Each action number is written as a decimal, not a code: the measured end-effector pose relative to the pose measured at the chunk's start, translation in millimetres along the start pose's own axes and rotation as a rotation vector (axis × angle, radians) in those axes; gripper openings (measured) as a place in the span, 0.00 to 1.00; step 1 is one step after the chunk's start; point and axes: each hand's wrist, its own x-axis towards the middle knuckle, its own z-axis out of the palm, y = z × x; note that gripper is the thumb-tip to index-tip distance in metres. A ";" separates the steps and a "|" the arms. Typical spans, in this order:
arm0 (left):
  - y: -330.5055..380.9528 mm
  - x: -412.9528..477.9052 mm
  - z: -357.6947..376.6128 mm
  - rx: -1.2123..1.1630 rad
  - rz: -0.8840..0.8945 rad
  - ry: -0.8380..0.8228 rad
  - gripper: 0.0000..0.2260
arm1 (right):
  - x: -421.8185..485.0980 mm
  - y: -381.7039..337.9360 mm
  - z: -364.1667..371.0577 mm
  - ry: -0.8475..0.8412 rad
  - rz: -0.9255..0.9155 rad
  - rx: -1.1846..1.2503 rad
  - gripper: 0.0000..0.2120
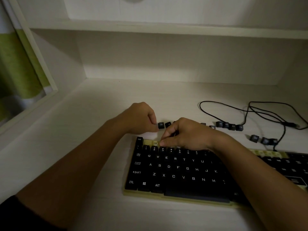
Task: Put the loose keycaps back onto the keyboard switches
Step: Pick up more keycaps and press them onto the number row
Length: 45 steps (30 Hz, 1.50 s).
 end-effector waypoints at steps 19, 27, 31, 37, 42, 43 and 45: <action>16.1 -33.2 -34.5 -0.112 0.157 -0.383 0.09 | -2.5 2.3 -7.3 -0.039 -0.041 -0.055 0.07; 19.1 -33.3 -33.1 -0.104 0.143 -0.371 0.08 | -2.1 2.4 -7.0 -0.031 -0.038 -0.043 0.07; 22.9 -33.6 -31.5 -0.059 0.149 -0.358 0.07 | -2.3 3.0 -7.0 -0.029 -0.036 -0.037 0.06; 22.8 -32.8 -28.6 -0.089 0.125 -0.356 0.08 | -2.7 2.3 -5.9 -0.026 -0.040 -0.024 0.06; 23.2 -32.1 -29.5 -0.080 0.120 -0.356 0.07 | -2.1 2.4 -6.4 -0.028 -0.045 -0.019 0.06; 23.7 -32.0 -29.6 -0.066 0.127 -0.356 0.07 | -2.0 2.3 -6.3 -0.028 -0.047 -0.018 0.06; 25.0 -33.0 -29.5 -0.041 0.135 -0.354 0.07 | -2.3 2.3 -5.9 -0.027 -0.047 -0.017 0.06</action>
